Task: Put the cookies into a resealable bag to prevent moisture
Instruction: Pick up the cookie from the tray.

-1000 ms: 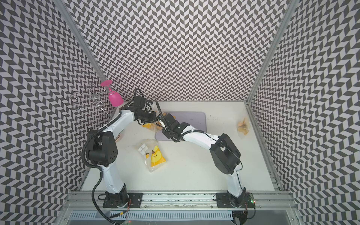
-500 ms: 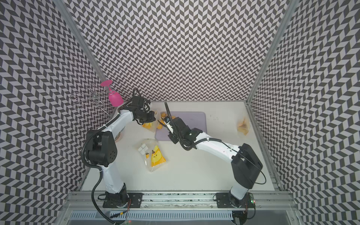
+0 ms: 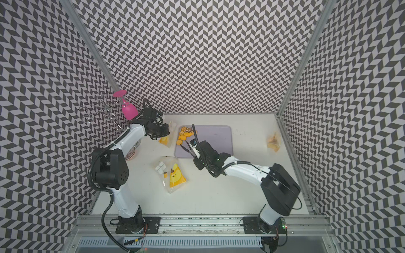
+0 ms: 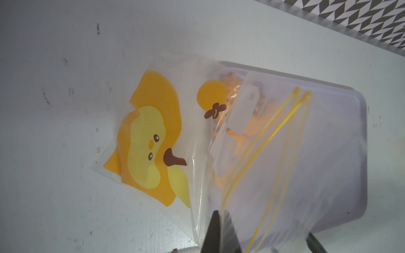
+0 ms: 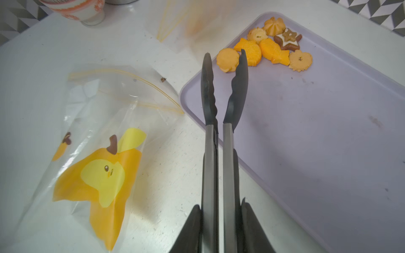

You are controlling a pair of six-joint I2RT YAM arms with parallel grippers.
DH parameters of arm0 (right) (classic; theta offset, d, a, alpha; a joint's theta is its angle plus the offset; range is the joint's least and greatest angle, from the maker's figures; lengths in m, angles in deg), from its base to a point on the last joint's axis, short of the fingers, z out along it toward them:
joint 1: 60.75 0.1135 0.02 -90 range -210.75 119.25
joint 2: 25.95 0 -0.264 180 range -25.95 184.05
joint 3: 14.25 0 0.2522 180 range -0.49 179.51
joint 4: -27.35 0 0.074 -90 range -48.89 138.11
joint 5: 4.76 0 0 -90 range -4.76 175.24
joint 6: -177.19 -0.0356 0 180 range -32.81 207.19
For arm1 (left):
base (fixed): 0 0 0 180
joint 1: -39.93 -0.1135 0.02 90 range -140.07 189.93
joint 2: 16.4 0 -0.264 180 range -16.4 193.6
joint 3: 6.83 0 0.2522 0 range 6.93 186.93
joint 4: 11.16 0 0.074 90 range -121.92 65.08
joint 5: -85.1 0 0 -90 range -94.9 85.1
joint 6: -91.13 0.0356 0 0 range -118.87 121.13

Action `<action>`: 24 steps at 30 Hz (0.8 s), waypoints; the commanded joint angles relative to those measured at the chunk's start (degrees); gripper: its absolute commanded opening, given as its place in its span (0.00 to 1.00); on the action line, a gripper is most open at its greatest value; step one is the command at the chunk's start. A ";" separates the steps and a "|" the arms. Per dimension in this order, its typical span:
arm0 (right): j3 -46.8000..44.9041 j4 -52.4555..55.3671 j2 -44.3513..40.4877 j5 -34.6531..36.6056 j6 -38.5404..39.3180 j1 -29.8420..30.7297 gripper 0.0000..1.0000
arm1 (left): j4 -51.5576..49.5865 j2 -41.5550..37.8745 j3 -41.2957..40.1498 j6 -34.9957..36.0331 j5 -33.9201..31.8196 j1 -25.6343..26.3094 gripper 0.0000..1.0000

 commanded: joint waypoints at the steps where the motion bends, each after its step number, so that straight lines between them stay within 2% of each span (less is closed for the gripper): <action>1: 3.95 -2.55 3.57 -0.17 -0.36 0.27 0.28 | 1.57 -1.84 -0.30 -0.52 0.22 -0.52 0.00; 13: 14.73 2.24 15.49 2.62 -1.22 -0.58 0.35 | 1.66 -1.93 -0.38 -0.36 0.67 -0.49 0.00; 24: 18.50 2.62 19.22 -2.10 -1.96 -3.05 0.35 | 1.69 -1.83 -0.54 -0.35 1.12 -0.45 0.00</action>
